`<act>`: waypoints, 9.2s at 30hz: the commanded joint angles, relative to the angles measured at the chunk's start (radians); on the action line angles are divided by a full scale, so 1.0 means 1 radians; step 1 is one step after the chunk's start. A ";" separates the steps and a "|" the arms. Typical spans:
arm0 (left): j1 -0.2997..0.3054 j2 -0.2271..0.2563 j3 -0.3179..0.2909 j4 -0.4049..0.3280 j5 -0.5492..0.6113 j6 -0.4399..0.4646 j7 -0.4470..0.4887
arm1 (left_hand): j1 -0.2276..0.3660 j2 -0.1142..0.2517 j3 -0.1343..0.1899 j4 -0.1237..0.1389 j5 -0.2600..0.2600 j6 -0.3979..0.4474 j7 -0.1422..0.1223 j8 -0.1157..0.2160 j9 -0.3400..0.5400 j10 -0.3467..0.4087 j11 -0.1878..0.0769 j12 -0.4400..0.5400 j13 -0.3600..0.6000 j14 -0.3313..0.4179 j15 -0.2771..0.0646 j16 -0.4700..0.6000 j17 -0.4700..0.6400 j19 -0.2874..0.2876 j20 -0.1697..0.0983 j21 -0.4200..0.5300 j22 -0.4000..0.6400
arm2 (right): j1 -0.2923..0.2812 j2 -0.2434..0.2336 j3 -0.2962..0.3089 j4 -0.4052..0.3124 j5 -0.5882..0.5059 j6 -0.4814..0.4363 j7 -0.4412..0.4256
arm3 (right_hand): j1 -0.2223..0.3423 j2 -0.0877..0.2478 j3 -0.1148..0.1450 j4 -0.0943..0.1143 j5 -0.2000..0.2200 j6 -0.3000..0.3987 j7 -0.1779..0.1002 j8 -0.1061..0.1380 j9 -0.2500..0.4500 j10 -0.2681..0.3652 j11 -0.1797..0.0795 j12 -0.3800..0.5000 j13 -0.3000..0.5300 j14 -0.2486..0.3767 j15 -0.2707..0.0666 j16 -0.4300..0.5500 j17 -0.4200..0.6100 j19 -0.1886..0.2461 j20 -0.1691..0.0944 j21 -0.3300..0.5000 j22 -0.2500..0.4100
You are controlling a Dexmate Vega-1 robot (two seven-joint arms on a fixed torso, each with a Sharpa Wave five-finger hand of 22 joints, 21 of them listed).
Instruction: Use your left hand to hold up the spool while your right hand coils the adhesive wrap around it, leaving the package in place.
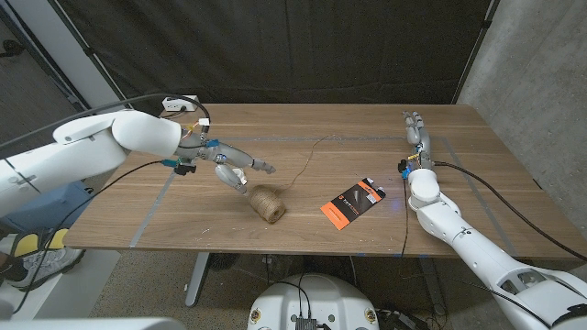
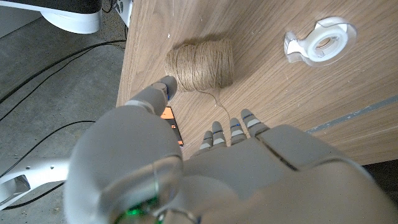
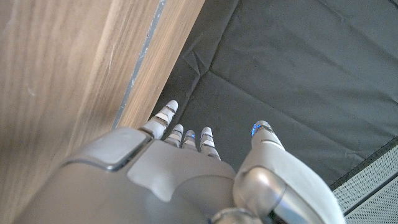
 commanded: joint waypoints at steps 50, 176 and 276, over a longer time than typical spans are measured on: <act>0.144 0.053 -0.055 -0.023 0.171 -0.067 0.162 | 0.056 0.012 -0.029 -0.007 -0.019 0.070 -0.005 0.024 0.015 0.023 -0.013 0.082 0.056 0.055 -0.003 0.040 0.034 0.042 0.002 0.013 0.004 | -0.013 -0.043 0.014 -0.052 -0.083 0.045 -0.035 | -0.016 -0.006 0.000 -0.012 0.000 0.002 -0.001 0.012 0.005 -0.017 0.004 0.016 0.003 -0.008 0.002 0.013 -0.002 -0.001 0.003 0.007 0.005; 0.253 -0.019 -0.019 -0.065 0.468 0.066 0.391 | 0.105 -0.037 -0.040 0.007 -0.042 0.189 -0.014 0.049 0.043 0.029 -0.012 0.160 0.099 0.088 -0.007 0.038 0.056 0.094 0.001 0.013 0.007 | 0.135 0.003 -0.033 0.269 -0.018 0.228 0.155 | -0.033 -0.009 -0.004 -0.023 0.001 0.011 0.001 0.012 0.005 -0.001 0.015 0.017 0.004 0.016 0.008 0.020 -0.002 0.026 0.016 0.010 0.004; 0.319 -0.125 0.064 0.000 0.726 0.130 0.695 | 0.254 -0.023 -0.114 -0.007 -0.094 0.414 -0.037 0.192 0.110 0.181 -0.040 0.300 0.176 0.256 -0.048 0.200 0.180 0.219 0.013 0.042 0.017 | 0.207 0.062 -0.056 0.561 0.016 0.394 0.185 | -0.043 -0.004 -0.003 -0.025 0.001 0.006 -0.004 0.012 0.006 -0.008 0.026 0.017 0.005 0.008 0.016 0.018 -0.001 0.024 0.020 0.008 0.004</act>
